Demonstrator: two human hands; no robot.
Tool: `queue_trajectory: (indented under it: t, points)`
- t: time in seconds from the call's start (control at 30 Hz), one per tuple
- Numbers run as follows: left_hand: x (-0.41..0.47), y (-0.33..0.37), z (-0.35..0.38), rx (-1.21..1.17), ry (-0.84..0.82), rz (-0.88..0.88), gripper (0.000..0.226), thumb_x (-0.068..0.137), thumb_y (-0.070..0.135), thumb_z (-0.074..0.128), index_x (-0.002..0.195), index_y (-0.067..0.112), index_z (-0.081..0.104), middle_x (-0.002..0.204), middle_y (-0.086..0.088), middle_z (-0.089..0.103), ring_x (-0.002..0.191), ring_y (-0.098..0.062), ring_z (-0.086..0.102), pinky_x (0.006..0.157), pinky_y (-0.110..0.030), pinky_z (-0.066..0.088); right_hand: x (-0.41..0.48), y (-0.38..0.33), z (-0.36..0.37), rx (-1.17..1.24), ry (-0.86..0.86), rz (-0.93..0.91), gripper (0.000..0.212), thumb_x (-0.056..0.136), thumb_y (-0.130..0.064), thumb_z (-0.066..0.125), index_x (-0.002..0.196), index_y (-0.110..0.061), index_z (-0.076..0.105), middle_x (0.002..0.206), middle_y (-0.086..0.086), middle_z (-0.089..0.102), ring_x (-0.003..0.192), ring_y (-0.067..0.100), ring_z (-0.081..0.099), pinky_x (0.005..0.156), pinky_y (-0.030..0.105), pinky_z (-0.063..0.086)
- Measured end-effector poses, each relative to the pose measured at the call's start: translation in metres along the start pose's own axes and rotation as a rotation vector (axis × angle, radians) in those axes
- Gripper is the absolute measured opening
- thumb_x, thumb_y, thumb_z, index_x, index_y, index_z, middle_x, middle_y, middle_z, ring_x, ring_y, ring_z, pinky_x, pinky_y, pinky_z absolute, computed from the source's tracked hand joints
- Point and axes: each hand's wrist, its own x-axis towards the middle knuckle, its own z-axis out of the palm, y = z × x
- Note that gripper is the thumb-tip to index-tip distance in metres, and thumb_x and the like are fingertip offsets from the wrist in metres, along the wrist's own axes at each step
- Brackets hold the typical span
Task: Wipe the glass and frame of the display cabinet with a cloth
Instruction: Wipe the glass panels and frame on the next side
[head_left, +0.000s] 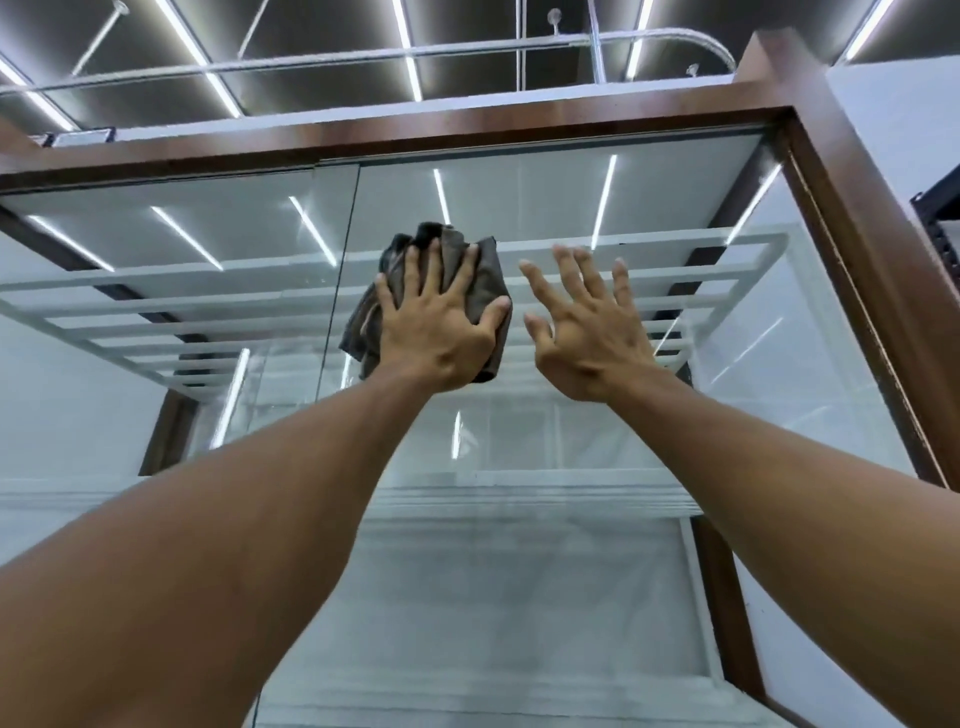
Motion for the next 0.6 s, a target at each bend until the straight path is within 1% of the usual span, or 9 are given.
queue_trajectory:
  t: [0.1,0.17,0.23,0.27,0.37,0.4,0.5,0.53,0.6]
  points:
    - [0.000,0.023,0.008,-0.052,0.041,-0.137,0.074,0.104,0.065,0.024,0.167,0.036,-0.002,0.175,-0.007,-0.011,0.160,-0.030,-0.016,0.125,-0.063,-0.014,0.002,0.002,-0.002,0.007,-0.013,-0.005,0.062,0.108,-0.044,0.021,0.164,-0.034,-0.003,0.172,0.005,-0.013,0.159,0.022,-0.016,0.126,0.053,-0.013]
    - [0.003,0.038,0.011,-0.023,0.028,-0.016,0.072,0.104,0.062,0.024,0.166,0.037,-0.001,0.175,-0.009,-0.011,0.160,-0.031,-0.017,0.125,-0.064,-0.014,0.000,0.012,-0.003,-0.004,-0.013,-0.040,0.062,0.108,-0.042,0.022,0.164,-0.033,-0.002,0.173,0.004,-0.011,0.159,0.022,-0.014,0.127,0.050,-0.013]
    - [0.008,0.040,0.009,-0.001,0.001,0.100,0.071,0.104,0.063,0.024,0.166,0.039,-0.001,0.175,-0.006,-0.011,0.160,-0.027,-0.017,0.126,-0.062,-0.013,-0.004,0.035,-0.006,-0.008,-0.001,-0.017,0.062,0.108,-0.042,0.024,0.164,-0.033,-0.001,0.173,0.003,-0.010,0.159,0.022,-0.013,0.127,0.049,-0.013]
    - [0.009,0.041,0.009,-0.002,0.000,0.079,0.072,0.104,0.065,0.024,0.166,0.039,-0.001,0.175,-0.004,-0.011,0.161,-0.026,-0.017,0.126,-0.061,-0.013,-0.008,0.051,-0.008,-0.006,0.006,0.033,0.062,0.108,-0.043,0.023,0.164,-0.034,-0.001,0.173,0.003,-0.010,0.159,0.022,-0.014,0.127,0.049,-0.014]
    - [0.004,0.064,0.020,-0.046,0.048,-0.117,0.074,0.103,0.066,0.022,0.167,0.037,-0.001,0.175,-0.008,-0.010,0.160,-0.031,-0.016,0.124,-0.064,-0.015,-0.026,0.097,-0.016,-0.003,0.010,0.165,0.065,0.102,-0.050,0.013,0.164,-0.036,-0.003,0.172,0.002,-0.013,0.158,0.022,-0.016,0.126,0.052,-0.015]
    - [0.004,0.075,0.023,-0.038,0.046,-0.104,0.075,0.102,0.068,0.021,0.167,0.036,-0.002,0.175,-0.010,-0.011,0.160,-0.033,-0.016,0.122,-0.065,-0.016,-0.033,0.107,-0.017,-0.011,0.001,0.160,0.067,0.100,-0.051,0.011,0.163,-0.036,-0.004,0.172,0.002,-0.014,0.158,0.021,-0.017,0.126,0.053,-0.014]
    - [0.011,0.094,0.023,0.026,-0.022,0.156,0.078,0.098,0.073,0.017,0.166,0.040,-0.002,0.175,-0.006,-0.012,0.160,-0.029,-0.017,0.124,-0.065,-0.013,-0.053,0.136,-0.025,-0.046,-0.033,0.139,0.067,0.100,-0.052,0.011,0.163,-0.036,-0.006,0.171,0.003,-0.016,0.157,0.022,-0.020,0.126,0.054,-0.015]
    - [0.011,0.099,0.022,0.023,-0.031,0.175,0.078,0.098,0.072,0.018,0.166,0.040,-0.001,0.175,-0.004,-0.011,0.161,-0.026,-0.016,0.125,-0.064,-0.012,-0.059,0.147,-0.029,-0.053,-0.040,0.158,0.068,0.100,-0.052,0.010,0.163,-0.036,-0.008,0.171,0.003,-0.017,0.157,0.023,-0.020,0.126,0.054,-0.015]
    - [0.008,0.114,0.026,-0.020,-0.002,0.039,0.075,0.101,0.068,0.021,0.167,0.038,0.001,0.175,-0.004,-0.010,0.161,-0.026,-0.015,0.125,-0.063,-0.013,-0.071,0.168,-0.037,-0.070,-0.055,0.182,0.067,0.100,-0.053,0.008,0.163,-0.036,-0.010,0.171,0.004,-0.019,0.157,0.023,-0.021,0.127,0.053,-0.013]
